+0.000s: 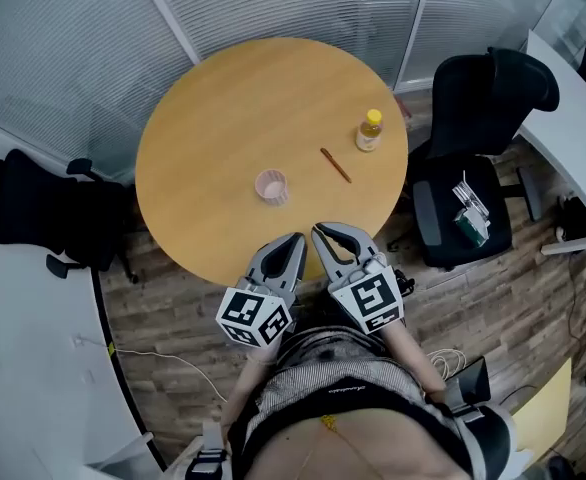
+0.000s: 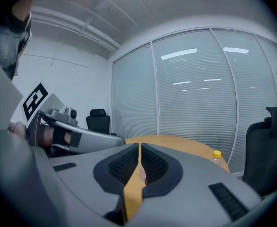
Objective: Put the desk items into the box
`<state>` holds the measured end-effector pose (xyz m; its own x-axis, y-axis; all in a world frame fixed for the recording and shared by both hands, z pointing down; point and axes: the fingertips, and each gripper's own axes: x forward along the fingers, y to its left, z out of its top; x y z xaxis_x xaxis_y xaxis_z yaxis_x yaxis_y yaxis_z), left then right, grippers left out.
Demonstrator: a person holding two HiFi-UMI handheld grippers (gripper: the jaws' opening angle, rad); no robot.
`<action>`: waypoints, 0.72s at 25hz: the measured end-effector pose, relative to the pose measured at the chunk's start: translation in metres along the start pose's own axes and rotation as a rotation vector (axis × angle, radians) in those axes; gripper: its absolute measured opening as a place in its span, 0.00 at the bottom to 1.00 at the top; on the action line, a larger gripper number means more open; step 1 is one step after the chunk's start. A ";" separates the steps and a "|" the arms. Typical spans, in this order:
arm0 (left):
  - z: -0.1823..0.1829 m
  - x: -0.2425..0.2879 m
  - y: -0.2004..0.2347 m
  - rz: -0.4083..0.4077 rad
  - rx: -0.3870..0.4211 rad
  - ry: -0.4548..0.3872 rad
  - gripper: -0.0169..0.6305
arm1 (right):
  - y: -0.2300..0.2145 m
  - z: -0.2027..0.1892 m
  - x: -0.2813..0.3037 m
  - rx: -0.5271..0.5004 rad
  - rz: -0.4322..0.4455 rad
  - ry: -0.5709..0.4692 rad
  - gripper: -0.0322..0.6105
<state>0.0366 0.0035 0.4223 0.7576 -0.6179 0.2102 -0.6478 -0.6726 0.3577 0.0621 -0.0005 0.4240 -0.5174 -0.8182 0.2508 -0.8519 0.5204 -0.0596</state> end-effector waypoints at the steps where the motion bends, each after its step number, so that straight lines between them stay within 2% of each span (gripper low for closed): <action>1: -0.001 0.002 0.001 0.009 -0.008 -0.003 0.05 | -0.002 -0.002 0.001 -0.002 0.009 0.006 0.10; 11: 0.003 0.005 0.022 0.083 -0.034 -0.012 0.05 | -0.004 -0.003 0.024 -0.002 0.072 0.020 0.10; 18: 0.013 0.006 0.045 0.057 -0.026 -0.004 0.05 | -0.001 0.004 0.046 -0.009 0.057 0.020 0.10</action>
<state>0.0112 -0.0361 0.4274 0.7190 -0.6567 0.2276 -0.6878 -0.6254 0.3685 0.0389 -0.0399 0.4316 -0.5629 -0.7824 0.2663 -0.8205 0.5679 -0.0657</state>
